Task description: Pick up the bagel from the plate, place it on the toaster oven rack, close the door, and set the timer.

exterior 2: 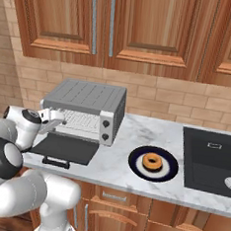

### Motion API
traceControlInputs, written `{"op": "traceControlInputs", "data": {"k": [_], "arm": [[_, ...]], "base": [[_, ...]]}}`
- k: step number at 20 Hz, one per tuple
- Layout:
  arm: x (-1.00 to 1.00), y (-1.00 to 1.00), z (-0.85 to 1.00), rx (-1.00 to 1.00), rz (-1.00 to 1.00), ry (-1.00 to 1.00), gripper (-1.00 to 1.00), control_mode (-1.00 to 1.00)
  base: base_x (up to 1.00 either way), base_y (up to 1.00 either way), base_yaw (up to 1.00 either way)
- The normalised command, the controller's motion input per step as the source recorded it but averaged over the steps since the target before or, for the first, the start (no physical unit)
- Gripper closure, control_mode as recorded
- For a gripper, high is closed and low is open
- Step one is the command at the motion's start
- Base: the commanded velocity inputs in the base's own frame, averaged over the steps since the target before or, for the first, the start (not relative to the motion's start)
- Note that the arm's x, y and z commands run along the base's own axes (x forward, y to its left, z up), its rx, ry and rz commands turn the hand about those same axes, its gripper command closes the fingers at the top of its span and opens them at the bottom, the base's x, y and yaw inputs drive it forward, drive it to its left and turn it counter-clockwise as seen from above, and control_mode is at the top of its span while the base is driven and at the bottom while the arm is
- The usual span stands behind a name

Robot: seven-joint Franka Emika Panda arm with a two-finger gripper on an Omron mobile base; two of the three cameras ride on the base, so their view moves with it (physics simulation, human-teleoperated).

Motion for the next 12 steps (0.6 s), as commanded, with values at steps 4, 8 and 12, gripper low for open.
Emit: {"op": "traceControlInputs", "data": {"k": [4,8,12], "arm": [[-0.02,-0.03,0.0,0.0,0.01,-0.01,-1.0,-1.0],[-0.11,-0.01,0.0,0.0,0.0,-0.01,-1.0,-1.0],[-0.06,0.0,0.0,0.0,0.0,0.0,-1.0,-1.0]], "base": [[0.0,0.0,0.0],[0.0,0.0,0.0],[0.0,0.0,0.0]]}}
